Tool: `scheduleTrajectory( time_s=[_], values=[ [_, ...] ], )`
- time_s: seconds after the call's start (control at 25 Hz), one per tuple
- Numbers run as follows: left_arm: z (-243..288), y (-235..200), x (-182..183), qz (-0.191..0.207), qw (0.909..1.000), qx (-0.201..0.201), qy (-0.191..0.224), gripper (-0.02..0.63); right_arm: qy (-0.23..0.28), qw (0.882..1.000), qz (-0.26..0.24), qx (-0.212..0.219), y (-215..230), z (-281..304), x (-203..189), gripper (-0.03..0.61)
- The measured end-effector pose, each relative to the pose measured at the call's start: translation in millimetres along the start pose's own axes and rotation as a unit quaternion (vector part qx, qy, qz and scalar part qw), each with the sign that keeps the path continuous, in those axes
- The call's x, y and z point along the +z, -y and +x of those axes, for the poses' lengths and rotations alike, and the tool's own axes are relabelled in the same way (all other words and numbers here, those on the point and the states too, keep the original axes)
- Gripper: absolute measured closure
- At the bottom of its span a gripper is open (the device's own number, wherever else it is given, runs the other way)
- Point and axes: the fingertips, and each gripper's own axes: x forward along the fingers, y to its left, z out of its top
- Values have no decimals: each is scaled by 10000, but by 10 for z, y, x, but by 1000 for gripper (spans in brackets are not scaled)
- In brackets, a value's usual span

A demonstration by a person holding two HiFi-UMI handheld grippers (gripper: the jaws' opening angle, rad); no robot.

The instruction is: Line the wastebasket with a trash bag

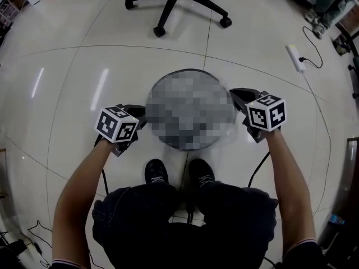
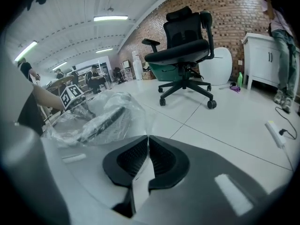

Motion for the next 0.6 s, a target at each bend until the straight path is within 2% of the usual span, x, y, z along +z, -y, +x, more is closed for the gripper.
scheduleTrajectory(
  time_s=[0.2,0.44,0.6],
  values=[
    [-10,50,-48,2,10000,20,-40,600,-77,9993,173,307,-133,-220,-193,532],
    [-14,110,-81,16,10000,83,-35,601,-62,9966,453,684,-340,-514,-350,445],
    [3,148,-86,4,9999,124,-45,600,-353,9945,342,930,-493,-586,-556,417]
  ],
)
